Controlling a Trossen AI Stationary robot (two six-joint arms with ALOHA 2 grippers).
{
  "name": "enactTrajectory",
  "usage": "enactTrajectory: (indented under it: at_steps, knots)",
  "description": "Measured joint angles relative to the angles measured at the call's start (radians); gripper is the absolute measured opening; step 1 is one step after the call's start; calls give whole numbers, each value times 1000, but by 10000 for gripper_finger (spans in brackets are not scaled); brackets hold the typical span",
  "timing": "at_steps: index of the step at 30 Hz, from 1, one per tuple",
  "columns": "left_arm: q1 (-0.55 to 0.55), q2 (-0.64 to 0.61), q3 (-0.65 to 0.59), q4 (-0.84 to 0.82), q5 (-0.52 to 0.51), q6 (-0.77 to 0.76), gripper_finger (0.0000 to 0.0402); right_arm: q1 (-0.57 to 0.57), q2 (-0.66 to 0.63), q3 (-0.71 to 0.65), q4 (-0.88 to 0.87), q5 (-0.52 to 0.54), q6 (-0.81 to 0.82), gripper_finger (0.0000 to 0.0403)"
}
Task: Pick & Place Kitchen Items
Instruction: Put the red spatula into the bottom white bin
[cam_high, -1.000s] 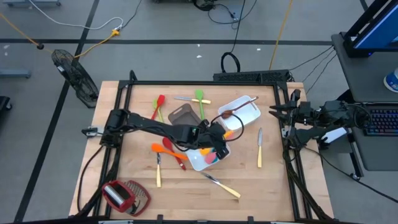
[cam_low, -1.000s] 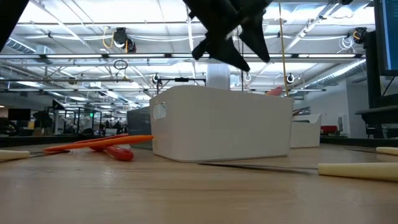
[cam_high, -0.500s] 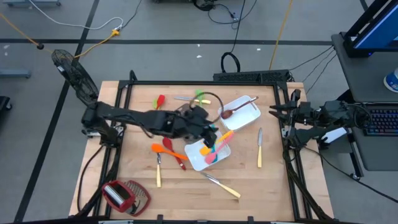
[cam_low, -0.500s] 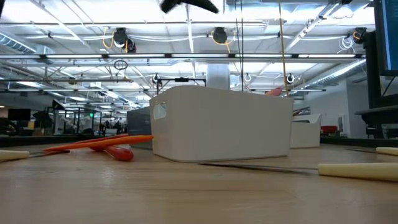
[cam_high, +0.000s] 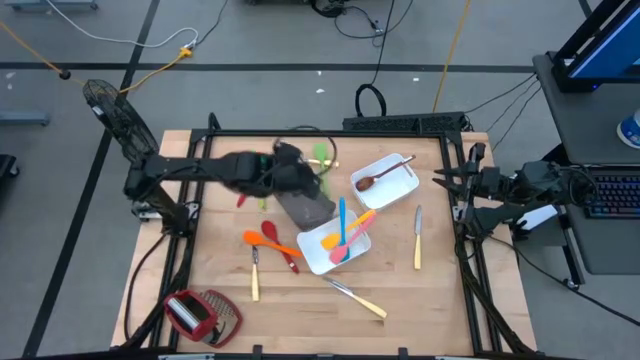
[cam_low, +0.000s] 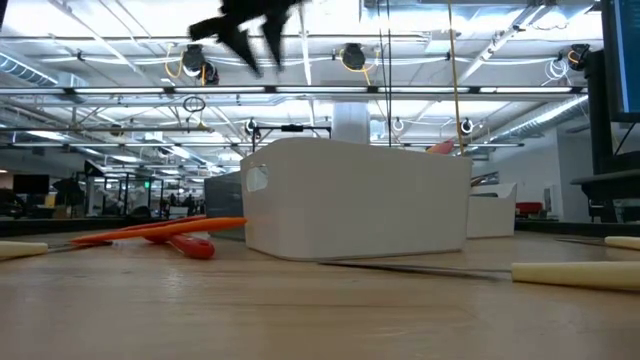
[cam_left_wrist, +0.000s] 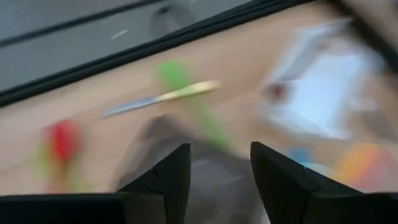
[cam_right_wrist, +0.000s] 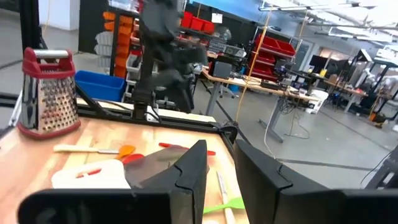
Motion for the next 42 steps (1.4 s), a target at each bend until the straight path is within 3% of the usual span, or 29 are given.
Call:
enactTrajectory:
  at_steps: [6, 13, 18, 23, 32, 42]
  knots:
    - [152, 0, 0, -319, 72, -135, 161, 0, 0, 0, 0, 0, -35, 73]
    - [359, 4, -14, -373, 283, -97, 161, 0, 0, 0, -1, 8, -90, 73]
    - [462, 6, -100, -380, 428, -96, 161, 0, 0, 0, 1, 109, -88, 73]
    - [478, 6, -229, -314, 505, -122, 161, 0, 0, 0, 2, 186, -86, 73]
    - [482, 6, -401, -96, 627, -137, 161, 0, 0, 0, 2, 185, -86, 73]
    - [519, 6, -464, -73, 598, -164, 161, 0, 0, 0, 2, 184, -86, 73]
